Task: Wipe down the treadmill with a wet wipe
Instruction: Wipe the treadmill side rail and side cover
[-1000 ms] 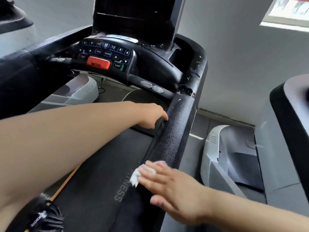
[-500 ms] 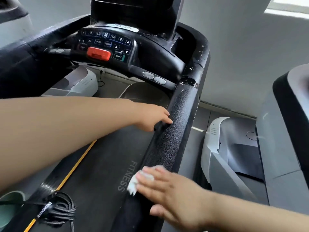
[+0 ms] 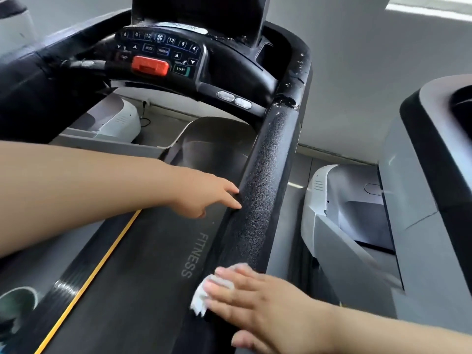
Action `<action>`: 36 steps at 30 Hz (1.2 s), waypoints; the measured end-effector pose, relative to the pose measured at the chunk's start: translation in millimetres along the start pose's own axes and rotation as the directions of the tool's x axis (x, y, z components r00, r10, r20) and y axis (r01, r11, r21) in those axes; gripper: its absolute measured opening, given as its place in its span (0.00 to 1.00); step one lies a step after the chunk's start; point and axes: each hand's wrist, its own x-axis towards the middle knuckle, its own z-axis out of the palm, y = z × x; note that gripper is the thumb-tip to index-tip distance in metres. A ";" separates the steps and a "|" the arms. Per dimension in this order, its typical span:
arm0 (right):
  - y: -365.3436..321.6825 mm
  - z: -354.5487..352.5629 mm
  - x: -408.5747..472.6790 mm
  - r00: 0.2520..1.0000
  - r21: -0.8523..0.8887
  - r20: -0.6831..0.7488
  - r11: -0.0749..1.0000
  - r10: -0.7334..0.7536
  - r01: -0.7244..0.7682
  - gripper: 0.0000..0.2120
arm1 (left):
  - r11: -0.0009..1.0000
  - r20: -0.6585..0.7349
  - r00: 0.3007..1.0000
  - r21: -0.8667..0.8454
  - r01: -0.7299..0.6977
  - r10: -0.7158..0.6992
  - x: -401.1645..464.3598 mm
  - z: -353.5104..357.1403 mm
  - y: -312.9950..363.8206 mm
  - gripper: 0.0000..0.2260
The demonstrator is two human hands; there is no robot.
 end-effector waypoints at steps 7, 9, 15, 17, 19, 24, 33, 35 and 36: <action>24.1 -31.9 -4.5 0.977 0.071 -0.050 0.977 0.206 -0.203 0.32 | 0.999 -0.021 0.999 0.026 -0.024 0.024 -7.6 4.9 7.6 0.30; 43.5 -40.8 3.8 0.916 0.069 -0.118 0.923 0.383 -0.377 0.39 | 0.999 -0.056 0.998 0.040 -0.016 0.019 -5.0 1.7 4.9 0.31; 9.3 -20.5 -1.7 0.979 -0.012 -0.101 0.984 0.176 -0.178 0.29 | 0.994 -0.124 0.992 0.102 0.050 -0.037 15.2 -15.7 -11.1 0.32; 44.7 -37.7 -0.1 0.971 0.060 -0.080 0.974 0.225 -0.221 0.33 | 0.994 -0.141 0.989 0.089 0.057 -0.044 24.5 -26.8 -17.5 0.34; 99.9 -57.7 4.7 0.909 0.114 -0.136 0.918 0.393 -0.380 0.39 | 0.996 -0.159 0.986 0.065 0.068 -0.057 35.6 -39.2 -24.2 0.35; 170.6 -85.9 26.9 0.850 0.099 -0.210 0.875 0.483 -0.473 0.38 | 0.996 -0.196 0.977 -0.006 0.087 -0.086 72.4 -66.0 -39.4 0.35; 275.8 -128.1 49.9 0.771 0.117 -0.182 0.792 0.611 -0.600 0.22 | 0.989 -0.186 0.972 -0.049 0.139 -0.146 122.7 -85.5 -55.5 0.37; 284.9 -127.3 57.7 0.745 0.126 -0.200 0.771 0.636 -0.625 0.23 | 0.991 -0.179 0.975 -0.067 0.118 -0.129 128.5 -88.0 -53.7 0.41; 284.1 -126.2 57.6 0.759 0.117 -0.206 0.785 0.618 -0.608 0.23 | 0.992 -0.180 0.977 -0.075 0.104 -0.116 130.4 -88.9 -52.8 0.42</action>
